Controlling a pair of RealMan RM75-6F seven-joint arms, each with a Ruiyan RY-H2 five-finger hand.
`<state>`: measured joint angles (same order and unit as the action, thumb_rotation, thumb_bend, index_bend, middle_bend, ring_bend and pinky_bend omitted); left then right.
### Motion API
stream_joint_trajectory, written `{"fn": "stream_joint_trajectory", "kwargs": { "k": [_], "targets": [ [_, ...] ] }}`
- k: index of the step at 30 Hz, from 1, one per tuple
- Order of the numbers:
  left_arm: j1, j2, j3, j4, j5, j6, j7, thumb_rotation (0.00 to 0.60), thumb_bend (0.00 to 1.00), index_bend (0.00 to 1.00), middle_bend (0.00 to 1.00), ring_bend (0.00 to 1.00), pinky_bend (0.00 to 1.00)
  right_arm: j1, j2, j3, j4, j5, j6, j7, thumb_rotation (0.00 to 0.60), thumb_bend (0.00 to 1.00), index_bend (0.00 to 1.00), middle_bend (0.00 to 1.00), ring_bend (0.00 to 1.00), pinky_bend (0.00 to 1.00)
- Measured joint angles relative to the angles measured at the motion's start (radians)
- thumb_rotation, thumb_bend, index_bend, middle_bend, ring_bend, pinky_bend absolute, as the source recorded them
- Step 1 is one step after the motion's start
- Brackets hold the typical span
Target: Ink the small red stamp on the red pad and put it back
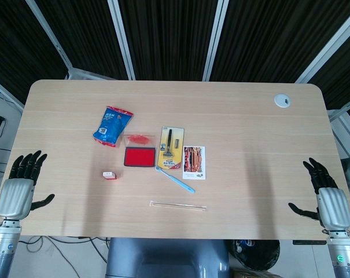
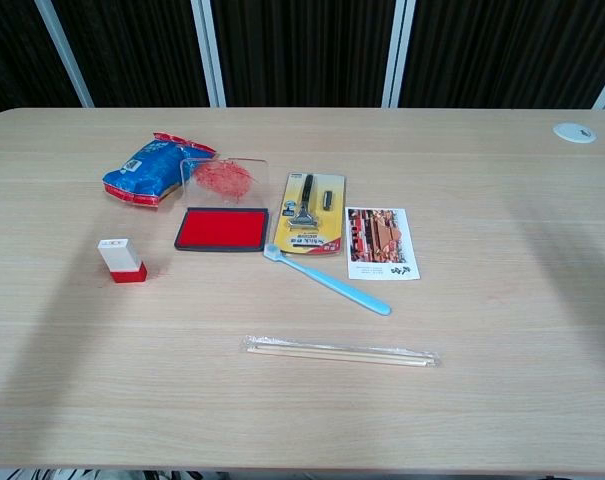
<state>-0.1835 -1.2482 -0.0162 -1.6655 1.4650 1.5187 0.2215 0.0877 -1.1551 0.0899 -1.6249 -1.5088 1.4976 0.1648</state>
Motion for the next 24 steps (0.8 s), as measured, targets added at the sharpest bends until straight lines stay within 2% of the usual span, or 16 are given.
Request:
{"fn": "stream_joint_trajectory", "kwargs": {
  "k": [11,18,20,24],
  "targets": [
    [0.000,0.003,-0.003,-0.004,-0.005,-0.024,0.010,0.600,0.04,0.00,0.00,0.00,0.00,-0.001,0.000,-0.003,-0.004,-0.003,0.000,-0.004,0.600,0.07,0.00,0.00,0.00,0.19],
    [-0.020,0.003,-0.018,-0.027,-0.052,-0.082,0.059,0.600,0.07,0.00,0.00,0.00,0.00,0.001,0.000,0.000,-0.006,0.012,-0.010,0.003,0.600,0.08,0.00,0.00,0.00,0.19],
    [-0.029,0.003,-0.024,-0.036,-0.069,-0.099,0.085,0.600,0.08,0.01,0.01,0.00,0.01,0.001,0.001,0.001,-0.006,0.014,-0.011,0.007,0.600,0.08,0.00,0.00,0.00,0.19],
    [-0.058,-0.001,-0.044,-0.056,-0.108,-0.140,0.167,0.600,0.12,0.10,0.10,0.00,0.05,0.002,0.003,0.000,-0.008,0.014,-0.015,0.011,0.600,0.09,0.00,0.00,0.00,0.19]
  ]
}}
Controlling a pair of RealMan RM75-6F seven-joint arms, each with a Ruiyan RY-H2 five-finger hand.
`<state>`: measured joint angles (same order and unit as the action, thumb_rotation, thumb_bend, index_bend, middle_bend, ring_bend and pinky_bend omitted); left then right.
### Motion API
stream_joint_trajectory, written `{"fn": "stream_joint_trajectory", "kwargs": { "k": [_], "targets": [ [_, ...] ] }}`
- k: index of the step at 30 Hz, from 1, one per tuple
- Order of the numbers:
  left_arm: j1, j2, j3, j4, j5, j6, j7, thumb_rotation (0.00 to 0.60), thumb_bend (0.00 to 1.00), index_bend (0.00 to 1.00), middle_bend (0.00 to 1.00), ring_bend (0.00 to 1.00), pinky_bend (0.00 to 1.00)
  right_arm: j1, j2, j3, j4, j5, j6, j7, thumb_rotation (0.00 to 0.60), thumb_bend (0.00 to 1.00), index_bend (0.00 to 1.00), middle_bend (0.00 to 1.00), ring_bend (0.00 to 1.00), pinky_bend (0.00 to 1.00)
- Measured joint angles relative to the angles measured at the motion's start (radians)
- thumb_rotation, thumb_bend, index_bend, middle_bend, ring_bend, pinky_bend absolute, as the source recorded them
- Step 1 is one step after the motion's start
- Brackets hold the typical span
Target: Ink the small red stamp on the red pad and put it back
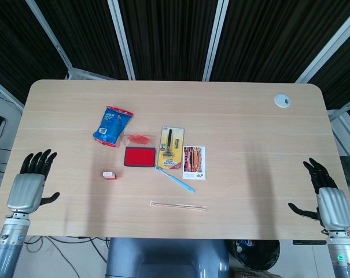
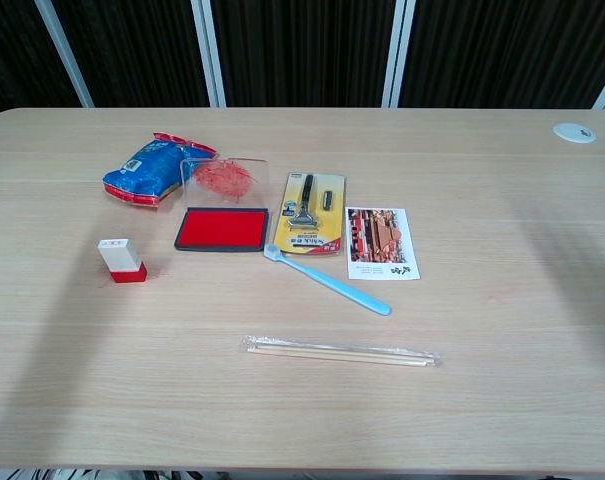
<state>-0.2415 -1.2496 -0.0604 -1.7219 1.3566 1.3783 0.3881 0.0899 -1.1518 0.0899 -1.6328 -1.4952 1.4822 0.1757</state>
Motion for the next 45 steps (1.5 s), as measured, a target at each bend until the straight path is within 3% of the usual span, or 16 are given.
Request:
{"fn": "stream_joint_trajectory", "kwargs": {
  "k": [12,22,32,45],
  "targets": [
    [-0.141,-0.079,-0.090,-0.039,-0.232,-0.154,0.244,0.600,0.17,0.26,0.21,0.03,0.07,0.003,0.005,0.001,-0.003,0.004,-0.009,0.023,0.600,0.10,0.00,0.00,0.00,0.19],
    [-0.273,-0.198,-0.138,0.006,-0.477,-0.236,0.443,0.600,0.20,0.35,0.30,0.08,0.10,0.004,0.011,0.001,-0.009,0.010,-0.018,0.041,0.600,0.11,0.00,0.00,0.00,0.19],
    [-0.371,-0.319,-0.142,0.090,-0.612,-0.243,0.554,0.600,0.21,0.34,0.32,0.08,0.11,0.006,0.016,0.000,-0.012,0.012,-0.025,0.059,0.600,0.11,0.00,0.00,0.00,0.19],
    [-0.428,-0.393,-0.116,0.149,-0.674,-0.224,0.601,0.600,0.24,0.37,0.38,0.11,0.13,0.007,0.021,-0.002,-0.011,0.006,-0.027,0.076,0.600,0.12,0.00,0.00,0.00,0.19]
  ]
}}
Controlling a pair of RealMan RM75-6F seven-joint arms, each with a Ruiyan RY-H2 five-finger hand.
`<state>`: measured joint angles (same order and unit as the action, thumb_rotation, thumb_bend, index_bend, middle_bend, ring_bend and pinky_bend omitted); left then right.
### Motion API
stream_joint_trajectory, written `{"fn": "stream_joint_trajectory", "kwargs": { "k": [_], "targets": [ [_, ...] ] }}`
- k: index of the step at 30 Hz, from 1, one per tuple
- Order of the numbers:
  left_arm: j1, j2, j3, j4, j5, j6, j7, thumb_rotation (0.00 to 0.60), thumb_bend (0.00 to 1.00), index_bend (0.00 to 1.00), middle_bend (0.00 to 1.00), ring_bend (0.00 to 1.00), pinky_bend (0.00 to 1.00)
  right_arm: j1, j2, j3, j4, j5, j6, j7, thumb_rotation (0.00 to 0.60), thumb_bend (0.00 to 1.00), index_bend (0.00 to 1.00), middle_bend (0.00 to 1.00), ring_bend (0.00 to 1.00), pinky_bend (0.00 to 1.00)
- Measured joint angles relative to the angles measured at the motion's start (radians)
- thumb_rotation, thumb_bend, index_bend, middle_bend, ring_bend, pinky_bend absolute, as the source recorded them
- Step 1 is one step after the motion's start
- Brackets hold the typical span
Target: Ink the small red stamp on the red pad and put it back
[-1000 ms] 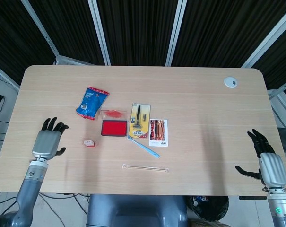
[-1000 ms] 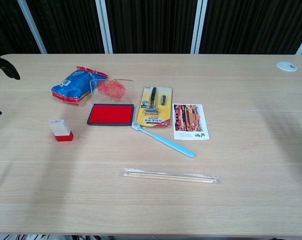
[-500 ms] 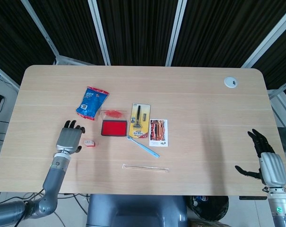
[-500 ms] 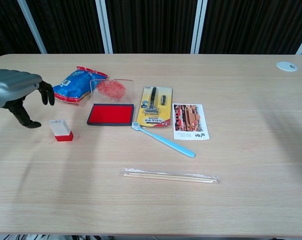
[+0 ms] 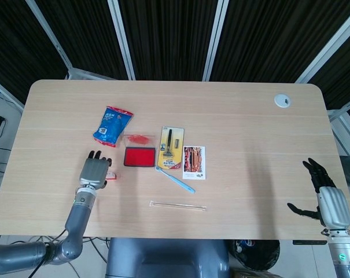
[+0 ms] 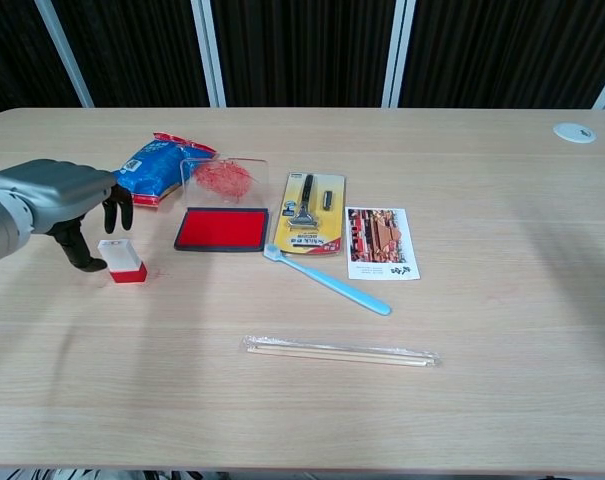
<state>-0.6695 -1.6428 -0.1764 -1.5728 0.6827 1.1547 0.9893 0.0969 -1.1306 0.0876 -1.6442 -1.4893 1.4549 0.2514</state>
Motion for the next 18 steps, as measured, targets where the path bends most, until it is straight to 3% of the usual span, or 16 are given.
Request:
{"fn": "stream_joint_trajectory", "kwargs": {
  "k": [18],
  "targets": [
    [-0.032,-0.054,0.029,0.086,-0.018,-0.004,-0.015,0.600,0.28,0.43,0.44,0.13,0.13,0.000,0.001,0.000,0.001,0.000,0.001,0.011,0.600,0.12,0.00,0.00,0.00,0.19]
  ]
}}
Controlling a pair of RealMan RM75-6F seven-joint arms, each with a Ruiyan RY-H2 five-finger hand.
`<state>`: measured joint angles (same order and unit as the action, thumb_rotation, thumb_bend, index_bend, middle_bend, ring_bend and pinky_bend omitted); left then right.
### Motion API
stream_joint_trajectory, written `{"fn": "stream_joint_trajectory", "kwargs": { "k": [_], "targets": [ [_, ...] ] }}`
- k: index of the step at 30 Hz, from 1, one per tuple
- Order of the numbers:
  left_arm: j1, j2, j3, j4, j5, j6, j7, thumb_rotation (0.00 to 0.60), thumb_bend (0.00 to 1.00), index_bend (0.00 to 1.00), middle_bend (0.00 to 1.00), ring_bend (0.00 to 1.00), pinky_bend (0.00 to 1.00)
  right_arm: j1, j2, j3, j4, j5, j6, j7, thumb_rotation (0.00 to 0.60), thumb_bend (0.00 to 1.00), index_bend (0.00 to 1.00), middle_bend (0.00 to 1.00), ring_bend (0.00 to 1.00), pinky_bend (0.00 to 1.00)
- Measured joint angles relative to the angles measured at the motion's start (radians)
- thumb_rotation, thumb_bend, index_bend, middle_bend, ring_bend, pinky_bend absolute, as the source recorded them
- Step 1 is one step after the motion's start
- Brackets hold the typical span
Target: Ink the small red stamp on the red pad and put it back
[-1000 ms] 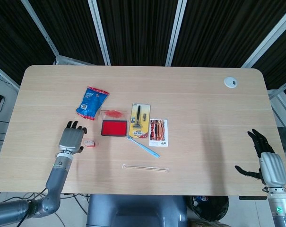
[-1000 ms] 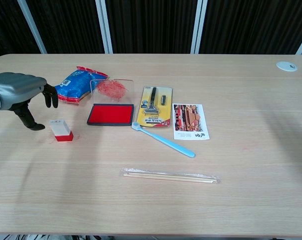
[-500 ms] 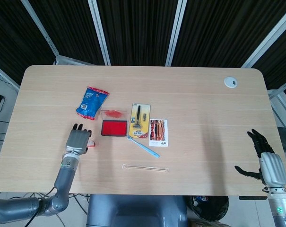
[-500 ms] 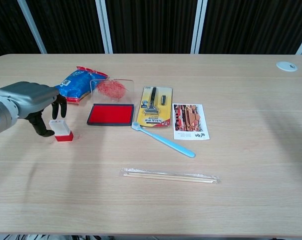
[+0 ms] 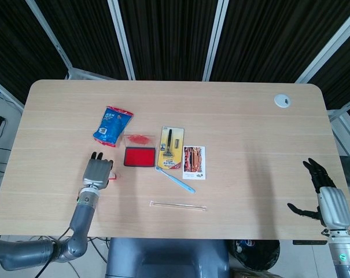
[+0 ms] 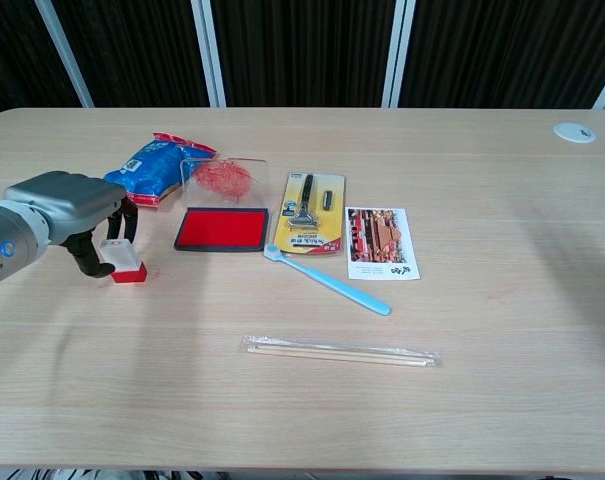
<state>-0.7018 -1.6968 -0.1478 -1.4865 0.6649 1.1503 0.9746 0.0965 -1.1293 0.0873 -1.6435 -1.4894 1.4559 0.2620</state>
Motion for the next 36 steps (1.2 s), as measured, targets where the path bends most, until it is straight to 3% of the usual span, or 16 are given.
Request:
{"fn": "stream_joint_trajectory", "kwargs": {
  "k": [14,21,26,33,36],
  "targets": [
    [-0.008,-0.024,0.017,0.034,0.001,0.001,-0.013,0.600,0.33,0.47,0.48,0.15,0.13,0.000,0.001,0.000,0.000,0.001,0.001,0.006,0.600,0.13,0.00,0.00,0.00,0.19],
    [-0.010,-0.026,0.022,0.044,0.000,0.001,-0.018,0.600,0.46,0.53,0.54,0.18,0.15,-0.001,0.000,0.001,0.000,0.001,0.002,0.007,0.600,0.14,0.00,0.00,0.00,0.19],
    [-0.011,-0.028,0.027,0.049,0.015,0.006,-0.021,0.600,0.50,0.56,0.56,0.20,0.16,-0.001,0.000,0.001,0.000,0.002,0.001,0.010,0.600,0.15,0.00,0.00,0.00,0.19],
    [-0.012,-0.021,0.044,0.043,0.091,0.029,-0.033,0.600,0.51,0.58,0.58,0.24,0.22,-0.001,0.000,0.001,0.000,0.002,0.002,0.010,0.600,0.15,0.00,0.00,0.00,0.19],
    [-0.012,-0.013,0.050,0.034,0.141,0.045,-0.043,0.600,0.51,0.59,0.59,0.31,0.33,-0.001,0.000,0.001,-0.001,0.002,0.002,0.011,0.600,0.16,0.00,0.00,0.00,0.19]
  ]
}}
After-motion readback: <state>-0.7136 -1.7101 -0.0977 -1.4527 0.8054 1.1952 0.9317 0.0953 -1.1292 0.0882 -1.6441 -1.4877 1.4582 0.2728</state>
